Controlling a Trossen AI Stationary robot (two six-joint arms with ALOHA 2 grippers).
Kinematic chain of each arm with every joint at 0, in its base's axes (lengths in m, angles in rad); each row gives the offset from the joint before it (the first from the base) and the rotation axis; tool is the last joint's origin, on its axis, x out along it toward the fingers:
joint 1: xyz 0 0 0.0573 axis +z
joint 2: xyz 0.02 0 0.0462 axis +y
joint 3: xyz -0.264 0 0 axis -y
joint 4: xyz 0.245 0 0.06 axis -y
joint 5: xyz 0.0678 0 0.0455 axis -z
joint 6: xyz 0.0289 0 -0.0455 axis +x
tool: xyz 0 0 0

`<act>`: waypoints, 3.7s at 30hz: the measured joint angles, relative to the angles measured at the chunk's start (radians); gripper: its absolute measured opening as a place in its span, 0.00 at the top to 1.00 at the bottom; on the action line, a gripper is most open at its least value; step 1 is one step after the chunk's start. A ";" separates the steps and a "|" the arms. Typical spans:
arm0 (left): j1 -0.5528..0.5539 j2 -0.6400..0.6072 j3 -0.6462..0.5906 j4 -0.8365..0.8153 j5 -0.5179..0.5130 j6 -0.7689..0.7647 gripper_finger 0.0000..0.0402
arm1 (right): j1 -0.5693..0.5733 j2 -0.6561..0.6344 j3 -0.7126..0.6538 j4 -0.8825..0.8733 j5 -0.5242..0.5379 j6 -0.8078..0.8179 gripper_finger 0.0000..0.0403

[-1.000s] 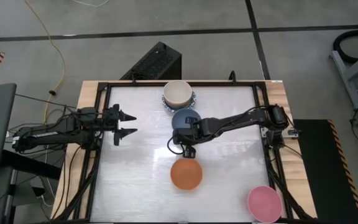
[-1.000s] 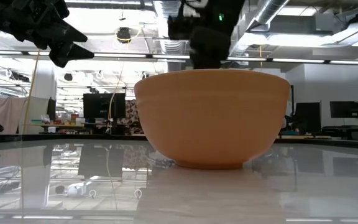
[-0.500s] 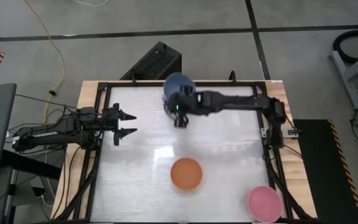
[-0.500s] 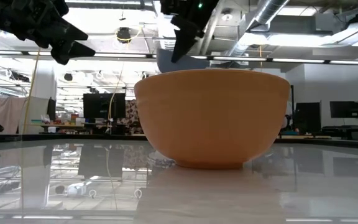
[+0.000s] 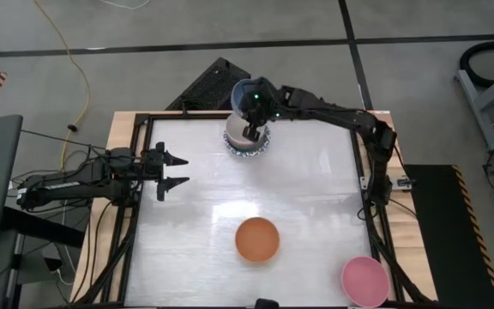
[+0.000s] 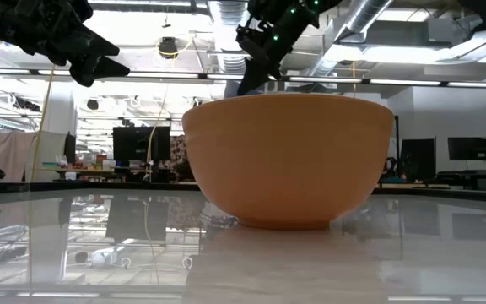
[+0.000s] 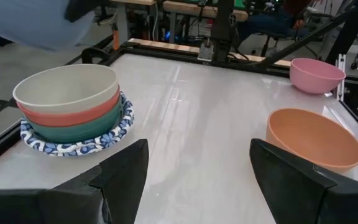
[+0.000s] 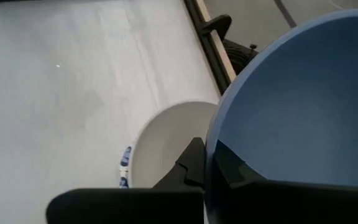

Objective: Nest bowls inside each other
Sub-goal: Stack the blue bowl on top of the white bowl, then stack the pink bowl on top of the blue bowl

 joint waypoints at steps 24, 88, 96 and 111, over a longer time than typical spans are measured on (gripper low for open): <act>0.000 0.000 0.000 -0.011 -0.001 -0.025 0.33 | 0.041 0.001 -0.080 -0.009 -0.096 -0.080 0.97; 0.000 0.000 0.000 -0.069 0.009 -0.058 0.33 | 0.296 0.052 -0.025 -0.868 -0.068 0.571 0.63; 0.000 0.000 0.000 -0.083 0.010 -0.062 0.33 | 0.658 -0.074 -0.127 -0.871 -0.004 0.965 0.63; 0.000 0.000 0.000 -0.076 0.003 -0.075 0.33 | 1.198 -0.196 -0.219 -0.865 -0.022 2.134 0.63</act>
